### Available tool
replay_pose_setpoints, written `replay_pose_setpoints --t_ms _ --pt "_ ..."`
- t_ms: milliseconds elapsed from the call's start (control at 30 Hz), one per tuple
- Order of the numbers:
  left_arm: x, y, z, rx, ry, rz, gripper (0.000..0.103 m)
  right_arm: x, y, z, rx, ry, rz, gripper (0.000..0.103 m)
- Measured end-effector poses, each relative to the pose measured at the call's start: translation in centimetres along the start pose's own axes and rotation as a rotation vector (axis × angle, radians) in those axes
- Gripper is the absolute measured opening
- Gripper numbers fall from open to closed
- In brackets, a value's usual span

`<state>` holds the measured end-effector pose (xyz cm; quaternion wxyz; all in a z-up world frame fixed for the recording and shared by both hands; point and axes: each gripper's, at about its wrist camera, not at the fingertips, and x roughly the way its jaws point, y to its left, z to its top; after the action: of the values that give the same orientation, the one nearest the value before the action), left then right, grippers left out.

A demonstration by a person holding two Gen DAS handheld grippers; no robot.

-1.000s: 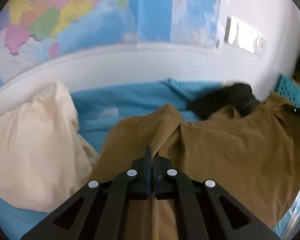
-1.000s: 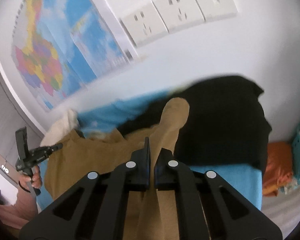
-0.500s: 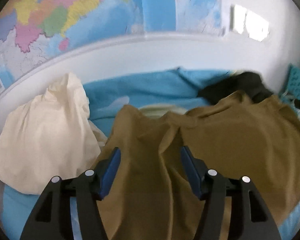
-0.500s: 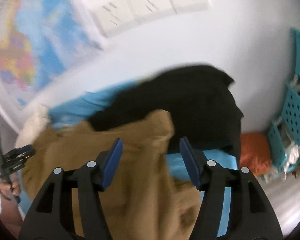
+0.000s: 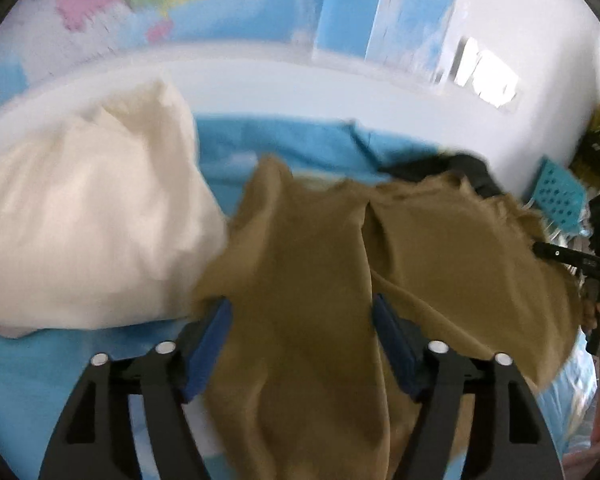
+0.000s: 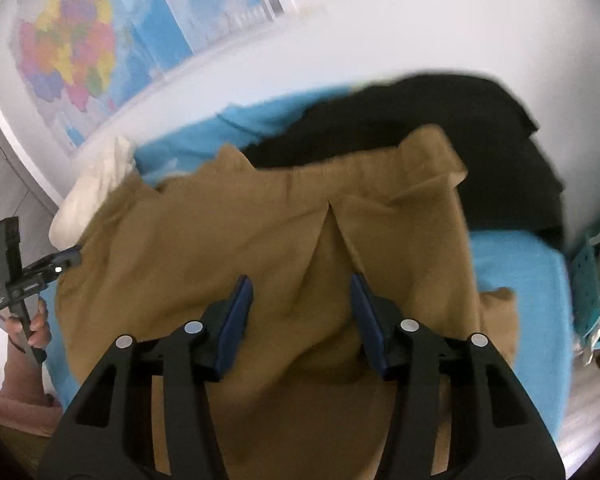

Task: Fold large clothes
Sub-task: 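Lay the folded shirt back on the bed and open both grippers, then slide both open grippers under the folded brown shirt bundle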

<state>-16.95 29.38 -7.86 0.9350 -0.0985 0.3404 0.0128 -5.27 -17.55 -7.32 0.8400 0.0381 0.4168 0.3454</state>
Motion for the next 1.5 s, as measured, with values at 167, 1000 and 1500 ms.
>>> replay_pose_setpoints --t_ms 167,1000,1500 --pt "-4.2 3.1 -2.1 -0.063 -0.053 0.016 0.071 -3.5 2.0 -1.9 -0.051 -0.050 0.080 0.056" --pt "-4.6 3.8 -8.0 0.029 0.104 0.138 0.000 -7.1 -1.7 -7.5 0.158 -0.092 0.088 0.054" --pt "-1.7 1.9 -10.3 0.027 0.127 -0.073 0.044 -9.1 -4.4 -10.4 0.245 -0.111 -0.045 0.070"
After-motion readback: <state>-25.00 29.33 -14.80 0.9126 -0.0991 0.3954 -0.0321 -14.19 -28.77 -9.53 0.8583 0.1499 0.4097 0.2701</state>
